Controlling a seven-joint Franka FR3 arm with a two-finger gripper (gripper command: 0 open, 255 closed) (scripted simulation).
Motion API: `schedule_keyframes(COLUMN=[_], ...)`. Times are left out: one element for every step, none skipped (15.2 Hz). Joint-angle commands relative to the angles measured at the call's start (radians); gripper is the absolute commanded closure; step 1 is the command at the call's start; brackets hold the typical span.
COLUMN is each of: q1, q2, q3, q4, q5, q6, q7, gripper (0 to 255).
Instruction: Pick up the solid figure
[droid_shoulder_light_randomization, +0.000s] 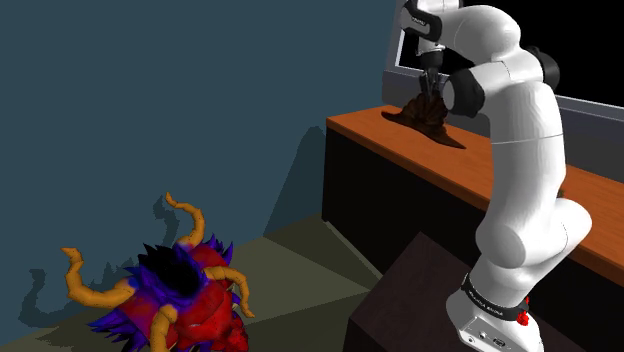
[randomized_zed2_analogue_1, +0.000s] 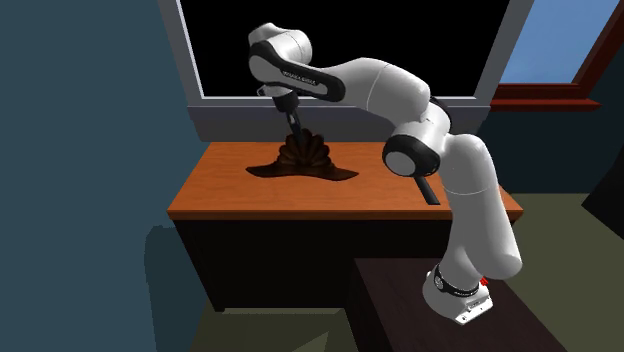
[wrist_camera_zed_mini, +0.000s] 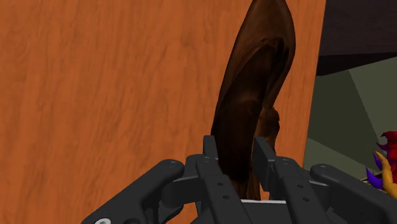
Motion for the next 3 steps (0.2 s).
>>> schedule_keyframes(q1=[-0.023, -0.025, -0.025], q2=[0.030, 0.033, 0.033], q3=[0.002, 0.003, 0.003], q4=[0.082, 0.089, 0.089], q5=[0.013, 0.014, 0.014], q6=[-0.050, -0.054, -0.054], q7=[-0.005, -0.005, -0.005], gripper=[255, 255, 255])
